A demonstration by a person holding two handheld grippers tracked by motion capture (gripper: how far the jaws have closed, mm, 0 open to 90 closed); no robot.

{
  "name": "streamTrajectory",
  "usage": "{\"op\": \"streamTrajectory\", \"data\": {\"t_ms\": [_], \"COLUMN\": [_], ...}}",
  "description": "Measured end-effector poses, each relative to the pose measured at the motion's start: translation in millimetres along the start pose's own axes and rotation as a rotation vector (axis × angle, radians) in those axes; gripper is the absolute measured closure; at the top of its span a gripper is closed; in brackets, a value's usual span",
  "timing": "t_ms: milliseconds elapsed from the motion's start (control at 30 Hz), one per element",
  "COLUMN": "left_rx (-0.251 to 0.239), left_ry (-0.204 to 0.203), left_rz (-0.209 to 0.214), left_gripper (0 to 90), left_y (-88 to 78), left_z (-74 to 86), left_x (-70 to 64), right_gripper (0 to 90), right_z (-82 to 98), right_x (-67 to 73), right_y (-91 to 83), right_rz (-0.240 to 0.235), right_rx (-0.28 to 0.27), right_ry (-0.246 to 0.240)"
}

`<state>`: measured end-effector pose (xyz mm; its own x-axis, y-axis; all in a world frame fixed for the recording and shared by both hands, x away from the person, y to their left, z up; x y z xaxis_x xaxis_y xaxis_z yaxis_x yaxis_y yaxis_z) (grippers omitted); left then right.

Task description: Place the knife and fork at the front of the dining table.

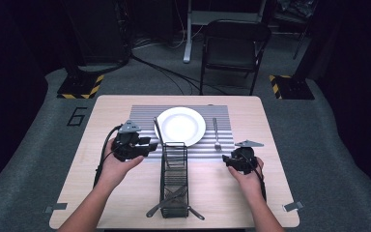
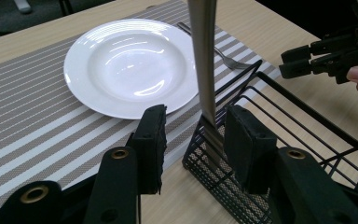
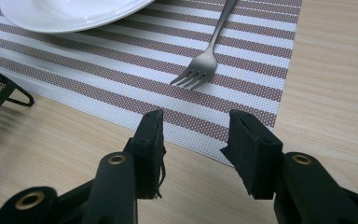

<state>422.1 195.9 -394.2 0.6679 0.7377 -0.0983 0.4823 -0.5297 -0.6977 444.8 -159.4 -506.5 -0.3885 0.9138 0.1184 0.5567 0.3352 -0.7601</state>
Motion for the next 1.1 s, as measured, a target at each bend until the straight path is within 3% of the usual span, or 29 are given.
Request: {"op": "streamTrajectory", "data": {"t_ms": [167, 500, 1100], "left_rx": [0.020, 0.015, -0.006], "left_ry": [0.009, -0.002, -0.022], "left_rz": [0.012, 0.020, 0.020], "left_gripper": [59.2, 57.3, 78.1], "left_y": [9.8, 22.1, 33.2], "left_z": [-1.4, -6.0, -4.6], "left_x": [-3.2, -8.5, -5.4], "right_gripper": [55.3, 55.0, 54.7], "right_z": [0.2, 1.0, 1.9], "right_x": [-1.2, -1.4, -4.3], "right_y": [0.7, 1.0, 2.7], "right_rz": [0.002, -0.007, -0.015], "right_rx": [-0.001, 0.003, 0.011], "right_ry": [-0.003, 0.022, 0.032]}}
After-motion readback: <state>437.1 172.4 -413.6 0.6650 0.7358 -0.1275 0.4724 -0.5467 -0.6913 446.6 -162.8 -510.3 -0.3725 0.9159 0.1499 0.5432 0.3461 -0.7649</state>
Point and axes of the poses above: each handheld gripper's, and its own axes: y roughly forward along the jaws, z roughly out of its underside, x roughly to its left, the point moved 3 cm from there along y, roughly forward along the jaws, and after that the axes turned 7 degrees about x, right-handed, at the moved point
